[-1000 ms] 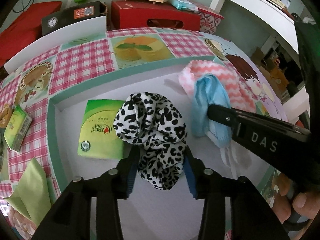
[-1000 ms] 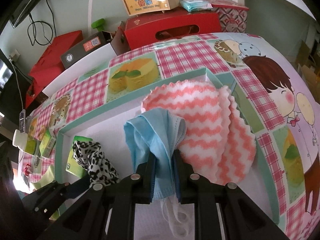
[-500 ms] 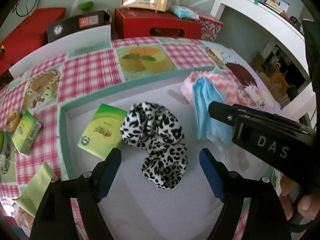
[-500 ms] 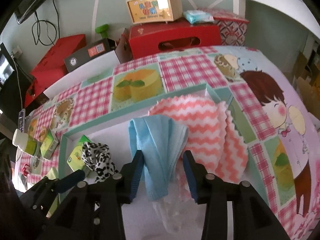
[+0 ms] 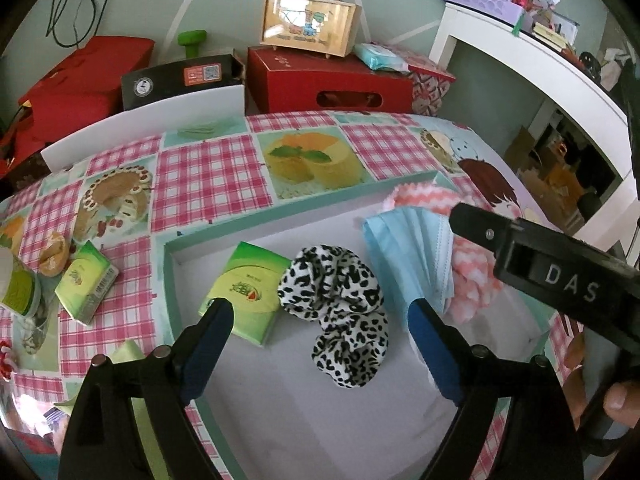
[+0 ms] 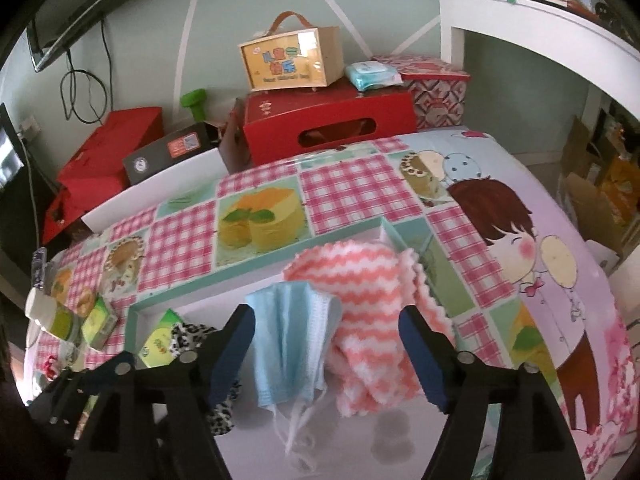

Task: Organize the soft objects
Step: 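Lower the scrunchie into the tray and open the left gripper while the right lowers the mask, then move both grippers away from the tray toward the red toy and green cloth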

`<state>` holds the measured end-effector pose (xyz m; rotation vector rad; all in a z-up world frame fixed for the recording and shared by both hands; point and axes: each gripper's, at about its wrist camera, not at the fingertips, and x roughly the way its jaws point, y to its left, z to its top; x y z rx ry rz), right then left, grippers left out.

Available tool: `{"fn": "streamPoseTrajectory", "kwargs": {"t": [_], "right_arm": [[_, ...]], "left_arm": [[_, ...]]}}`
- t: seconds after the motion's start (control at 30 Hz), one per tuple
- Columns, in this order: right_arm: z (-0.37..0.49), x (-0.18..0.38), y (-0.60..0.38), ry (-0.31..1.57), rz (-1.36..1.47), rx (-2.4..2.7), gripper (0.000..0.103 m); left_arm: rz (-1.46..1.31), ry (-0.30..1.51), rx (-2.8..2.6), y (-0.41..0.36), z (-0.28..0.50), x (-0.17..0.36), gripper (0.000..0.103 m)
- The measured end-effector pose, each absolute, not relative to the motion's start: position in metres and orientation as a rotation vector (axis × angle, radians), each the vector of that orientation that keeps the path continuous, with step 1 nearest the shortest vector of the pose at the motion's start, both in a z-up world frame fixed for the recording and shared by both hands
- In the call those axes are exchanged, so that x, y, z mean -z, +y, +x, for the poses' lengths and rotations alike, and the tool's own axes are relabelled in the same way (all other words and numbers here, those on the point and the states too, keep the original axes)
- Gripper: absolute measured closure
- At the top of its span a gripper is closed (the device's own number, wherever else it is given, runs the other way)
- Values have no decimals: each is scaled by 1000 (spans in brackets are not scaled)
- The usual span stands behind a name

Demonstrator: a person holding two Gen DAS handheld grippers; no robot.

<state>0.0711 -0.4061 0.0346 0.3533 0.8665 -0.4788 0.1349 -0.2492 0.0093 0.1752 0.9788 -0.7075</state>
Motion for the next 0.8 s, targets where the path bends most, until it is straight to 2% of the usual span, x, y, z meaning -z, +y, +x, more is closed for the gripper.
{"fn": "streamPoseTrajectory", "kwargs": {"t": [0.13,0.2,0.23,0.8], "right_arm": [[72,-35,-406,865,321,504,10],[71,-36,-407,853,313,524,3],[70,-36,-408,848,315,533,0],[63,-41,-415,810,360,596,0]], "left_arm": [[146,977,693,-243,139,-11,12],[132,978,686,-239,141,-11,0],[119,976,681,-237,142,-12,0],[-1,928,526,-183,174,-25,0]]}}
